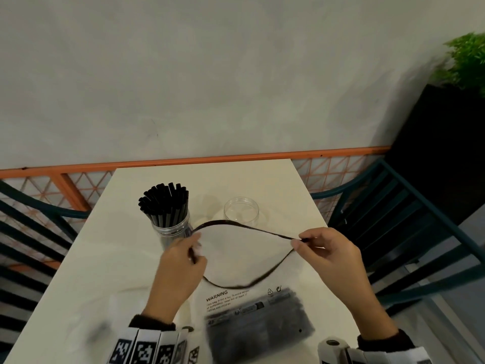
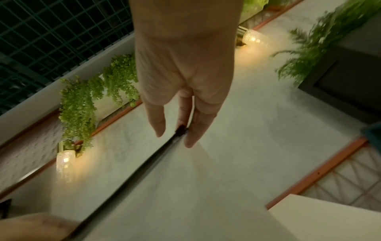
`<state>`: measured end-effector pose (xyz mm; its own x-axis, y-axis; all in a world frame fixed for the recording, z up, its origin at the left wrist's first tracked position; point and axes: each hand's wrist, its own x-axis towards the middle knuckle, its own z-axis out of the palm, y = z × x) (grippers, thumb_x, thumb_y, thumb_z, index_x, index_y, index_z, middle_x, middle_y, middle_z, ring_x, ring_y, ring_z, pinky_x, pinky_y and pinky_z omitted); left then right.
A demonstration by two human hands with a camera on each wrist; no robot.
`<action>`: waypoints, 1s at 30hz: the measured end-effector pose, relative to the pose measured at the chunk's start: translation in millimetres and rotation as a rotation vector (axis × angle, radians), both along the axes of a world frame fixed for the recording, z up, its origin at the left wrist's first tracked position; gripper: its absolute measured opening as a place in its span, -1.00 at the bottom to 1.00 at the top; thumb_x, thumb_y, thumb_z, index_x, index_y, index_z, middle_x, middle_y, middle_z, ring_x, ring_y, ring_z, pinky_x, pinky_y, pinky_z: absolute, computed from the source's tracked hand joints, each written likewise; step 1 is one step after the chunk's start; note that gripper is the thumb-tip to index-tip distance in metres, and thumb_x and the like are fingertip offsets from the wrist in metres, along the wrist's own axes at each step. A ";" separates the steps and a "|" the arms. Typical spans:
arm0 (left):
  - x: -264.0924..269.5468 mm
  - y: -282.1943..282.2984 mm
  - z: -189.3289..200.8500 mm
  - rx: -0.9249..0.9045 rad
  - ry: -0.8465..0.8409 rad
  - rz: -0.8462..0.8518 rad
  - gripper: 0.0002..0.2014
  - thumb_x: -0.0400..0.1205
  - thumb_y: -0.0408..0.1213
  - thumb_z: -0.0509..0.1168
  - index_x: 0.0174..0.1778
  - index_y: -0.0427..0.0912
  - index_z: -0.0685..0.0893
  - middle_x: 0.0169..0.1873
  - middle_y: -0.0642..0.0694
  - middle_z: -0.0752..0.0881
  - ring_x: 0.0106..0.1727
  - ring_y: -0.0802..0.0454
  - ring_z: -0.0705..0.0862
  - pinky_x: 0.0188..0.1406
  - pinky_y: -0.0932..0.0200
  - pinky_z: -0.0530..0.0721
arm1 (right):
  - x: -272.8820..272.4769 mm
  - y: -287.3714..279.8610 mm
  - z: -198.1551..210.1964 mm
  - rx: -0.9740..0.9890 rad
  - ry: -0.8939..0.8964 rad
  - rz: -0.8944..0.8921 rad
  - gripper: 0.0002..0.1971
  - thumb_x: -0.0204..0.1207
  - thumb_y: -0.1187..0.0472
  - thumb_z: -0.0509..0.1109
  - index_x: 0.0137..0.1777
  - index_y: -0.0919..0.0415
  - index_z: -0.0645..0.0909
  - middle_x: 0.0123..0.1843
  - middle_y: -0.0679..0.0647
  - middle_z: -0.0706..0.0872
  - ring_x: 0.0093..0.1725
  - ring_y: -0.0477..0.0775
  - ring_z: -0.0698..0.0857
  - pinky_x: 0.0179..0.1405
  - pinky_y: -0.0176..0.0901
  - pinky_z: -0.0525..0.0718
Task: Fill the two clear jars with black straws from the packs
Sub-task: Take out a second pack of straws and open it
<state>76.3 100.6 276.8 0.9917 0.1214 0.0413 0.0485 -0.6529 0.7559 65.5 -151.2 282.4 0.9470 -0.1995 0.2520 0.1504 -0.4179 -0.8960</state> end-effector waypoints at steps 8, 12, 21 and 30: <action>0.9 4.6 1.1 -1.180 0.221 -0.111 -0.71 0.43 -0.63 0.23 -0.10 -0.26 0.76 -0.28 -0.14 0.80 -0.22 0.03 0.76 -0.27 0.27 0.75 | 18.9 6.3 -21.1 -0.142 0.195 -0.170 -0.87 0.44 0.35 0.46 -0.04 0.20 0.75 -0.10 0.04 0.75 -0.13 0.04 0.73 -0.03 -0.25 0.70; 1.4 17.6 -4.7 -1.439 0.300 -0.149 -0.58 0.03 -0.47 0.49 -0.16 -0.25 0.74 -0.16 -0.20 0.82 -0.10 -0.10 0.77 -0.19 0.12 0.78 | 20.4 0.1 -13.9 0.563 0.472 -0.028 -0.83 0.57 0.44 0.27 0.12 0.39 0.61 -0.17 0.21 0.75 -0.20 0.11 0.76 -0.30 -0.25 0.77; 7.1 7.4 -25.0 -0.240 -0.074 0.155 -0.81 0.50 -0.51 0.31 -0.26 -0.13 0.50 -0.16 -0.17 0.55 -0.30 0.01 0.54 -0.28 0.34 0.51 | 18.5 4.0 2.7 1.358 0.596 0.298 -0.71 0.10 0.35 0.61 -0.15 0.34 0.72 -0.16 0.28 0.83 -0.22 0.21 0.83 -0.32 0.06 0.82; 4.6 9.2 -20.7 -0.867 0.255 0.073 -0.97 0.49 -0.40 0.37 -0.27 -0.24 0.70 -0.41 -0.07 0.78 -0.31 0.10 0.69 -0.29 0.30 0.65 | 17.4 10.5 -20.0 -0.174 0.364 0.037 -0.80 0.57 0.27 0.32 0.17 0.14 0.58 0.14 0.10 0.55 -0.14 -0.13 0.54 -0.19 -0.80 0.40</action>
